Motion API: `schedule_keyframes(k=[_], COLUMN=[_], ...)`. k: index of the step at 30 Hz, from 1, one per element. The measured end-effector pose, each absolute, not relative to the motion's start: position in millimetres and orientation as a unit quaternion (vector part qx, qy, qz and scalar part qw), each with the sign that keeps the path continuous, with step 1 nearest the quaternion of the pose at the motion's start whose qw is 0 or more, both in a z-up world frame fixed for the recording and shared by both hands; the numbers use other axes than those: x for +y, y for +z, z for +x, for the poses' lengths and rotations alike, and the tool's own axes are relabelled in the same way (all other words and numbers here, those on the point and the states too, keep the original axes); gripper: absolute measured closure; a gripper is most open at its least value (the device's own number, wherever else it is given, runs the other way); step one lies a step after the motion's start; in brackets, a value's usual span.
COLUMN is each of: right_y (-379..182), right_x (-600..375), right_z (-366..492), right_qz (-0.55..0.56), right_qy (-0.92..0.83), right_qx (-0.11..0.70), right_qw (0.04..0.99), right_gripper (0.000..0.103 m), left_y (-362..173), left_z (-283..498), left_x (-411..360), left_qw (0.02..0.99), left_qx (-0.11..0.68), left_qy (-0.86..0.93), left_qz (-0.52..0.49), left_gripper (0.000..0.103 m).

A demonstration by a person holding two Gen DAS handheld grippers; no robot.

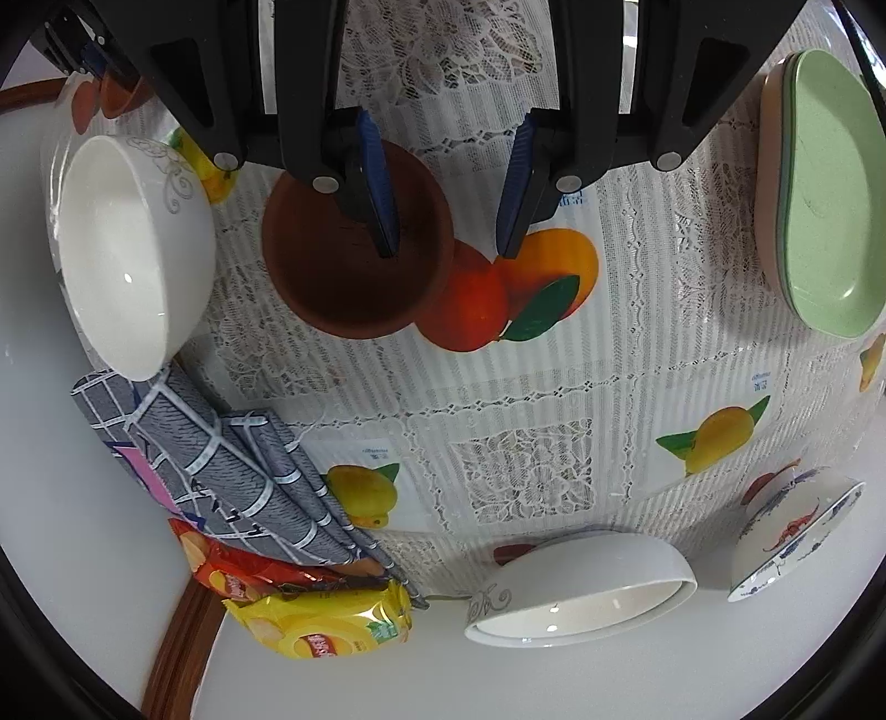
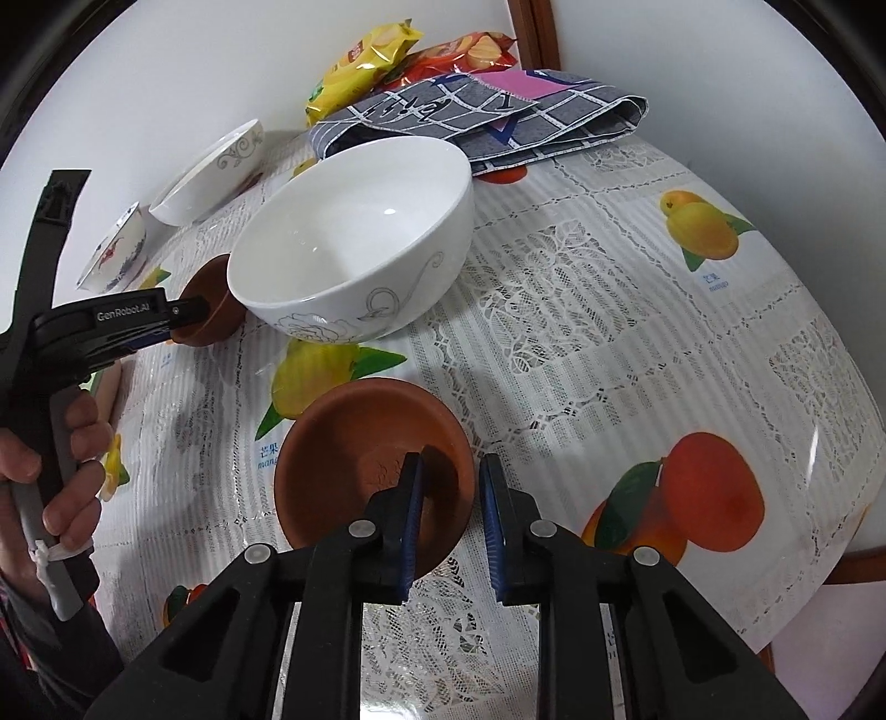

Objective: Organize plates and bowls
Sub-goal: 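Close the left gripper on one terracotta bowl rim while the right gripper grips the other, then carry the right gripper's terracotta bowl over the white bowl while the left gripper holds its bowl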

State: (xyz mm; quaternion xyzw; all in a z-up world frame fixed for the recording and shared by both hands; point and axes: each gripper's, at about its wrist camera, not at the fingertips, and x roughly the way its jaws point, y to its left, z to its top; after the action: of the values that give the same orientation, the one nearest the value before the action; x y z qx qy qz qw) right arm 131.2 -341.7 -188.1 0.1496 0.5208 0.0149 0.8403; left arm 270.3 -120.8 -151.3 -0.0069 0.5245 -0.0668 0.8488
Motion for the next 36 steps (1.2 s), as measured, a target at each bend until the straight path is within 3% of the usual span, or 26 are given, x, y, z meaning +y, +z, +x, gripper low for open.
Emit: schedule_keyframes(k=[11,16,20,36], right_y=[-188.6,-189.9,-188.6,-169.4], right_x=[-341.3,-344.4,-345.4,-338.2], right_z=[132.0,131.6,130.4,121.0], right_qz=[0.150,0.170,0.178,0.177], right_qy=[0.015,0.022,0.022,0.027], right_qx=[0.519,0.516,0.512,0.474], right_qw=[0.841,0.839,0.840,0.862], right_gripper=[0.081,0.088,0.093,0.095], left_y=[-155.9,-156.1,-154.4,-132.0], left_z=[276.7,277.7,276.8,248.8], left_x=[-117.9,-118.0,-120.5,-107.7], left_qw=[0.847,0.844,0.846,0.857], left_qx=[0.525,0.525,0.522,0.505], left_qy=[-0.082,-0.102,-0.103,-0.100], left_qz=[-0.019,-0.041,-0.036,-0.028], left_gripper=[0.068,0.088,0.092,0.095])
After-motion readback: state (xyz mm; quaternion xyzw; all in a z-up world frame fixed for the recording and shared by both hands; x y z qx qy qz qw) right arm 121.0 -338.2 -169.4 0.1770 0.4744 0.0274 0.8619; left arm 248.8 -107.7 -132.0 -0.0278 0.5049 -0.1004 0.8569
